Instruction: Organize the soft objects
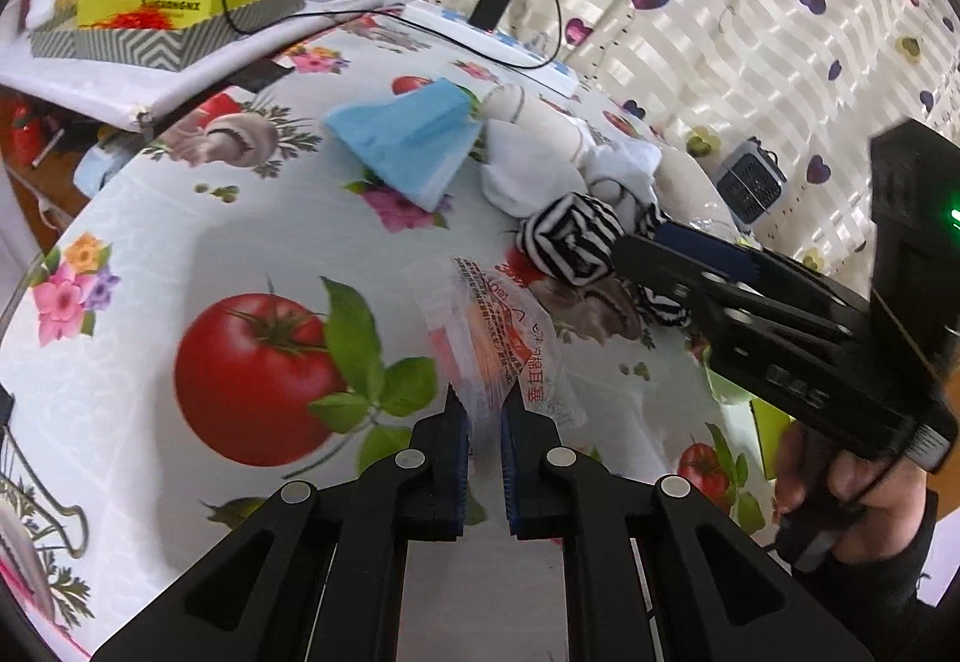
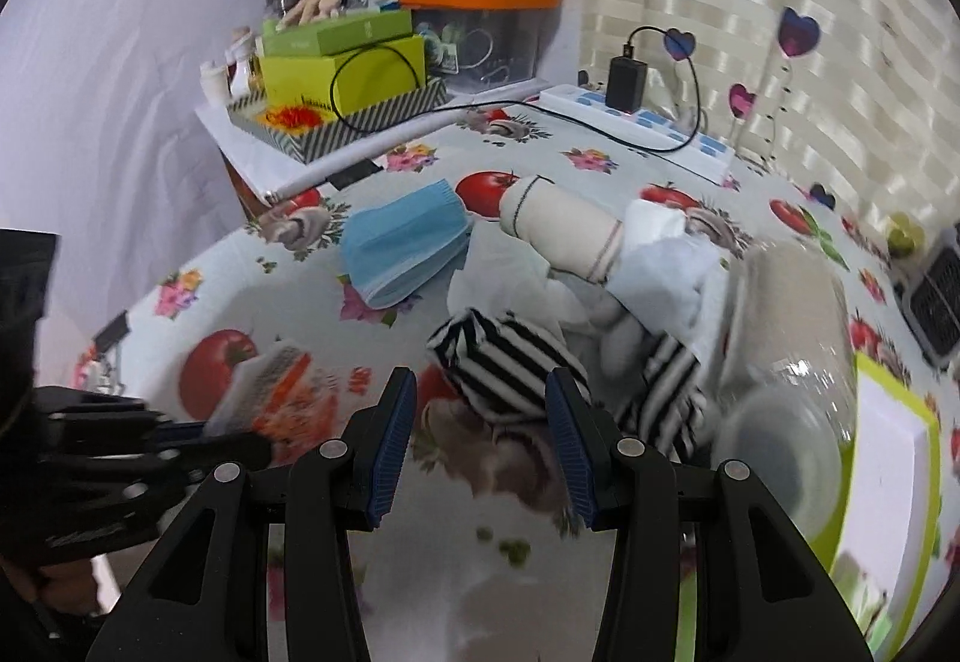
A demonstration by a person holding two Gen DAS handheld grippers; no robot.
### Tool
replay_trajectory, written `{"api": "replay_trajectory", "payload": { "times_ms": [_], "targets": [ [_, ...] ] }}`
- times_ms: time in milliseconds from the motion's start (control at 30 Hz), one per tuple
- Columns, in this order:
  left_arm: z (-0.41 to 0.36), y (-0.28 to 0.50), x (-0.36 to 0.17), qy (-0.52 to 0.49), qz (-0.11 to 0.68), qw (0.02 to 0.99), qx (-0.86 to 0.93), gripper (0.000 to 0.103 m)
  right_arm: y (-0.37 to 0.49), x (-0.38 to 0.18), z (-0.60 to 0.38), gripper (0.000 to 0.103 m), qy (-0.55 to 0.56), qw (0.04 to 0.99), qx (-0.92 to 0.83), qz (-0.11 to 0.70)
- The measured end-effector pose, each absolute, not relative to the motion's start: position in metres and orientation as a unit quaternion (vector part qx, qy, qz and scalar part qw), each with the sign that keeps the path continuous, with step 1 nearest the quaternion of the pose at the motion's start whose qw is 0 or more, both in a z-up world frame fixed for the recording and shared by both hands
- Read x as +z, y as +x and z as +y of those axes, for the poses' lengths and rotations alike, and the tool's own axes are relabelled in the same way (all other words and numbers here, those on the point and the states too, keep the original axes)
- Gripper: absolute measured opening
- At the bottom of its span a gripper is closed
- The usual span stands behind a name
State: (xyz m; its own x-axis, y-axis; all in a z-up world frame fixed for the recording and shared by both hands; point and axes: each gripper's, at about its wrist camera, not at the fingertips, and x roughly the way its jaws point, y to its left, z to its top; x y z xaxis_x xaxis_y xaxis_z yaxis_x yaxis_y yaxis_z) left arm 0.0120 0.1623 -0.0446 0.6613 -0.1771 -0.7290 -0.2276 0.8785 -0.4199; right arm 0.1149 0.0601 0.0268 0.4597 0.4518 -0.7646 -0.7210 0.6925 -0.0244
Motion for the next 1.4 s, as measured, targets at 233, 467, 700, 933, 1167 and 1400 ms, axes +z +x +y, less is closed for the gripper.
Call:
{"api": "replay_trajectory", "payload": {
  "times_ms": [233, 467, 700, 933, 1167, 1400],
  "targets": [
    [0.172, 0.011, -0.048, -0.253, 0.412, 0.875, 0.022, 0.009, 0.139, 0.001, 0.084, 0.046, -0.217, 0.829, 0.303, 0.417],
    [0.177, 0.006, -0.044, -0.254, 0.407, 0.877, 0.028, 0.009, 0.139, 0.007, 0.075, 0.013, -0.170, 0.829, 0.319, 0.426],
    [0.166, 0.000, -0.030, -0.245, 0.395, 0.885, 0.019, 0.009, 0.109, 0.033, 0.051, 0.013, -0.135, 0.839, 0.339, 0.404],
    [0.148, -0.010, -0.004, -0.227, 0.373, 0.900, 0.003, 0.009, 0.079, 0.064, 0.014, 0.013, -0.100, 0.852, 0.346, 0.379],
    [0.126, -0.018, 0.019, -0.209, 0.355, 0.911, -0.017, 0.009, 0.051, 0.088, -0.022, 0.013, -0.074, 0.867, 0.340, 0.356],
    [0.107, -0.024, 0.034, -0.195, 0.347, 0.917, -0.034, 0.009, 0.038, 0.093, -0.059, 0.013, -0.048, 0.879, 0.317, 0.353]
  ]
}}
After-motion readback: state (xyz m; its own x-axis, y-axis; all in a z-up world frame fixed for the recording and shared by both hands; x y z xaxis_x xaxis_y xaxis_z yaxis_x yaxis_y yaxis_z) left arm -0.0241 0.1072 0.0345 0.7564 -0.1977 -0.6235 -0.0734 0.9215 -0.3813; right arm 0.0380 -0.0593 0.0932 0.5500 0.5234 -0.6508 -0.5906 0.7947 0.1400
